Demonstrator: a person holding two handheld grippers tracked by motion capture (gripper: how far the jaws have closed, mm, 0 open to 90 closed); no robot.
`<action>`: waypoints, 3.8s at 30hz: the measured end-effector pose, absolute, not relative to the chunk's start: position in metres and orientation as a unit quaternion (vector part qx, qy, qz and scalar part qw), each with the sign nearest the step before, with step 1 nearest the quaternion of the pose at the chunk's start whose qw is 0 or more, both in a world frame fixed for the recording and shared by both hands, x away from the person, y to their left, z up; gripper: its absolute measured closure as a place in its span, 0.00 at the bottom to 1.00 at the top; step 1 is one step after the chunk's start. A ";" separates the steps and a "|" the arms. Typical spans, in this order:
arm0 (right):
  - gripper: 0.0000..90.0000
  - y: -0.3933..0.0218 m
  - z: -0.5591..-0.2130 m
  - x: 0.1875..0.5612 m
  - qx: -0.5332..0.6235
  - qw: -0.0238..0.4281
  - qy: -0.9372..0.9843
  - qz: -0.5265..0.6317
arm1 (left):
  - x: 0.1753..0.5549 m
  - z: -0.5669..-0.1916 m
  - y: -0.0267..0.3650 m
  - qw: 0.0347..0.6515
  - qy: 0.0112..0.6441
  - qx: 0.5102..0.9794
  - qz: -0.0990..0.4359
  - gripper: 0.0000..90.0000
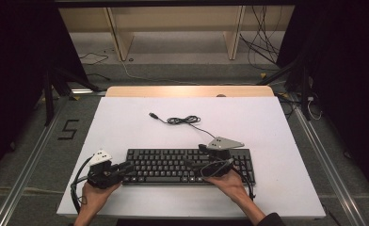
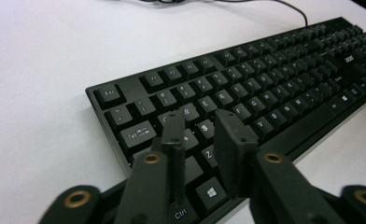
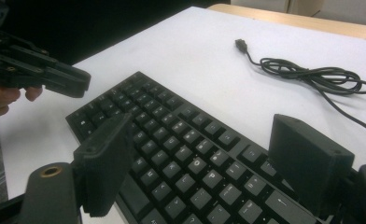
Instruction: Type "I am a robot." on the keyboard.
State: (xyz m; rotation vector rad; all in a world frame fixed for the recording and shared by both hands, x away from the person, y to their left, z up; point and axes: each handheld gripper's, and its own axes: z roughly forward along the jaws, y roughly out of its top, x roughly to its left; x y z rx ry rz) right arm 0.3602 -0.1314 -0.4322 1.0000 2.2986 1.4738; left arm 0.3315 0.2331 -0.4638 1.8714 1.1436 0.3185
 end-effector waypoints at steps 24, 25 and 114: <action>0.25 -0.144 -0.430 0.347 0.339 0.119 0.780 0.512 | 0.339 -0.477 0.227 0.391 0.466 0.786 0.110 0.99; 0.25 -0.144 -0.430 0.346 0.339 0.120 0.780 0.512 | 0.339 -0.477 0.227 0.389 0.466 0.787 0.109 0.99; 0.23 -0.158 -0.434 0.326 0.340 0.119 0.778 0.515 | 0.331 -0.461 0.180 0.469 0.373 0.794 0.098 0.98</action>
